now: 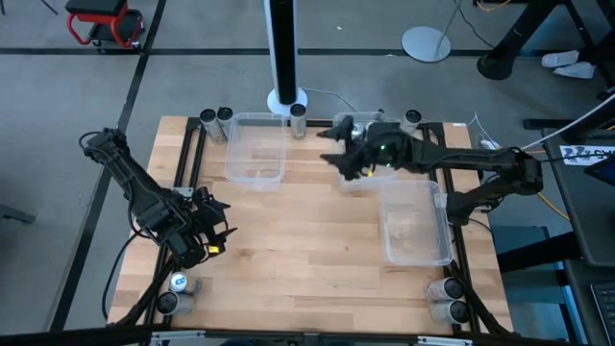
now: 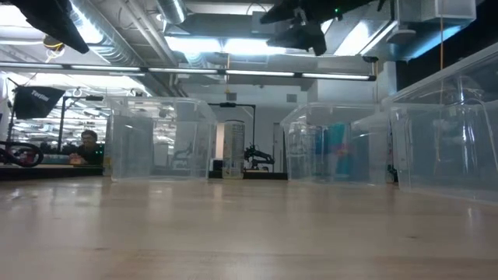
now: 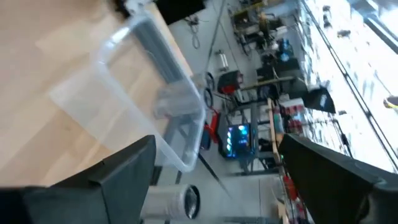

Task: Sort soda cans
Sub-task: Put the blue soda can into the top right transparent bin

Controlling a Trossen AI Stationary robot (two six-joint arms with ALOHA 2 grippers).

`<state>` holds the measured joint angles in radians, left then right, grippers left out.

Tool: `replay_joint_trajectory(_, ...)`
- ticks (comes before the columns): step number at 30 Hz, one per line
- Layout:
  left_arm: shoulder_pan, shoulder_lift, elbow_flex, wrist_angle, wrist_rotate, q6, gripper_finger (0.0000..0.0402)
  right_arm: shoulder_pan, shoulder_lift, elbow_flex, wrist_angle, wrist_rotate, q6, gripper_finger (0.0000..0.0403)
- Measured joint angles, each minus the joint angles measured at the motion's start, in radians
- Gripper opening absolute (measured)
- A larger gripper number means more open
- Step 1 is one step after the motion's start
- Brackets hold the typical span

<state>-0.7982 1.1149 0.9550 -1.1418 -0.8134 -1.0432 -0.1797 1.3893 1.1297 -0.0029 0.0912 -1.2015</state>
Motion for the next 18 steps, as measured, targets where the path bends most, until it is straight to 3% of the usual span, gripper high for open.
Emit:
replay_joint_trajectory(5,0.001,0.000,0.000,0.000,-0.073,-0.013,0.0308,0.058,0.063,0.000,0.030,0.004,-0.052,0.0347)
replay_joint_trajectory(11,0.016,0.000,0.000,-0.003,-0.084,-0.044,0.0308,0.086,0.143,0.000,0.139,-0.039,-0.062,0.0347)
replay_joint_trajectory(18,0.010,0.000,0.000,-0.002,0.049,-0.101,0.0308,0.172,0.209,0.000,0.177,-0.077,-0.062,0.0347)
